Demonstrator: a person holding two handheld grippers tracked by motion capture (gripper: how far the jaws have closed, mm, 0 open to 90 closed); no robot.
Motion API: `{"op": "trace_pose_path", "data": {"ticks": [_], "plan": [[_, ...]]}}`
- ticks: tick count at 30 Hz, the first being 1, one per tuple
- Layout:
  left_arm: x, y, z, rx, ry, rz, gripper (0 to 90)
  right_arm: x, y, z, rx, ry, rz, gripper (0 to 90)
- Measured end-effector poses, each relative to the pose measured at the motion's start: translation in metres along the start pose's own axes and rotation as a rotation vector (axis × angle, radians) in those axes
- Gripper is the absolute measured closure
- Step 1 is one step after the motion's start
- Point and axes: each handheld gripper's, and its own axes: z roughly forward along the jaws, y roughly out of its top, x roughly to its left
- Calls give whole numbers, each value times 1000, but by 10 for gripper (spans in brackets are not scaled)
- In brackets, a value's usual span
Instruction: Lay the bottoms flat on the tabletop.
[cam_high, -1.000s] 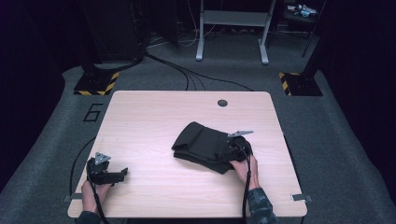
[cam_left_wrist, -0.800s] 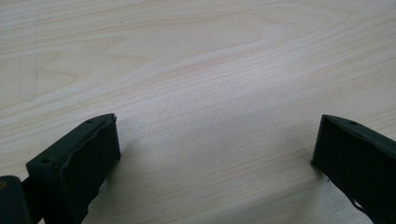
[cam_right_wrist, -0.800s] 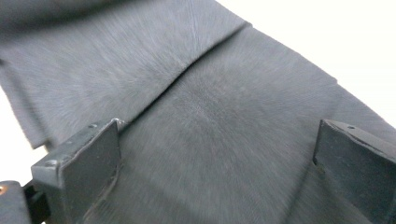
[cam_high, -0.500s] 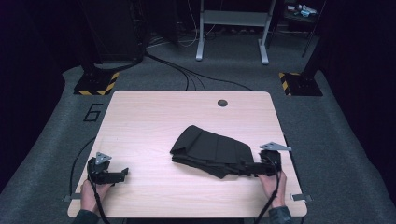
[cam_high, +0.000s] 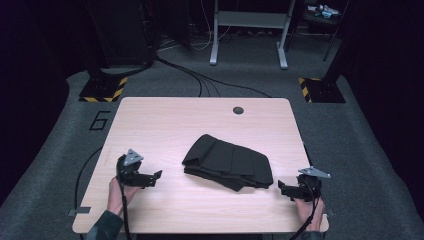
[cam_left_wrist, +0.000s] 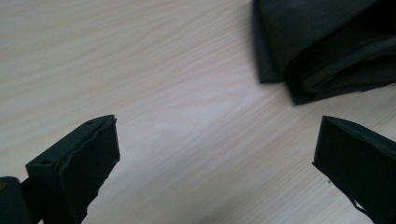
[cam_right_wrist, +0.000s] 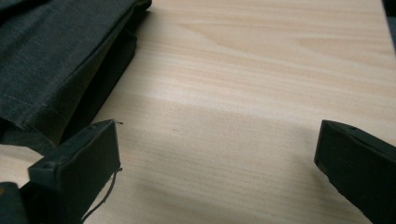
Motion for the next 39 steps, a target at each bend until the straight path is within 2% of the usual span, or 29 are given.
{"op": "trace_pose_path", "data": {"ticks": [4,7,9,10,11,17,20,21,22,26,28,29,30,32,33,36,37,39], "plan": [[-31,32,14,0,-61,88,1,-1,-1,3,8,-6,-2,2],[-50,48,24,-17,-89,118,1,1,-2,3,2,-15,-15,16],[-63,57,30,-18,-112,146,1,1,-2,5,24,-15,-28,13],[-75,64,37,-24,-129,162,1,1,-2,6,28,-17,-31,12],[-75,64,37,-24,-129,162,1,1,-2,6,28,-17,-31,12],[-111,85,50,-35,-181,235,1,1,-2,6,28,-21,-33,12],[-131,95,61,-23,-224,274,1,1,-2,6,27,-23,-24,12],[-138,96,65,-15,-241,279,1,1,-2,5,27,-21,-23,12],[-143,97,69,-13,-240,294,1,1,-2,5,27,-20,-20,12],[-171,98,90,29,-297,367,1,1,-2,5,25,-20,-17,14],[-180,97,97,39,-302,381,2,0,-2,5,21,-21,-19,18],[-188,97,102,61,-318,413,2,0,-2,5,20,-23,-18,19],[-193,96,104,71,-325,424,8,0,-2,5,21,-24,-19,19],[-206,95,113,92,-310,482,28,0,-2,5,20,-23,-18,19],[-210,95,117,98,-321,484,49,0,-2,5,20,-24,-18,19],[-216,95,128,120,-314,513,123,0,-2,5,19,-27,-17,22],[-217,94,131,123,-307,506,149,0,-2,5,19,-27,-17,22],[-216,94,133,132,-345,505,197,-1,-2,5,18,-27,-13,24]]}}
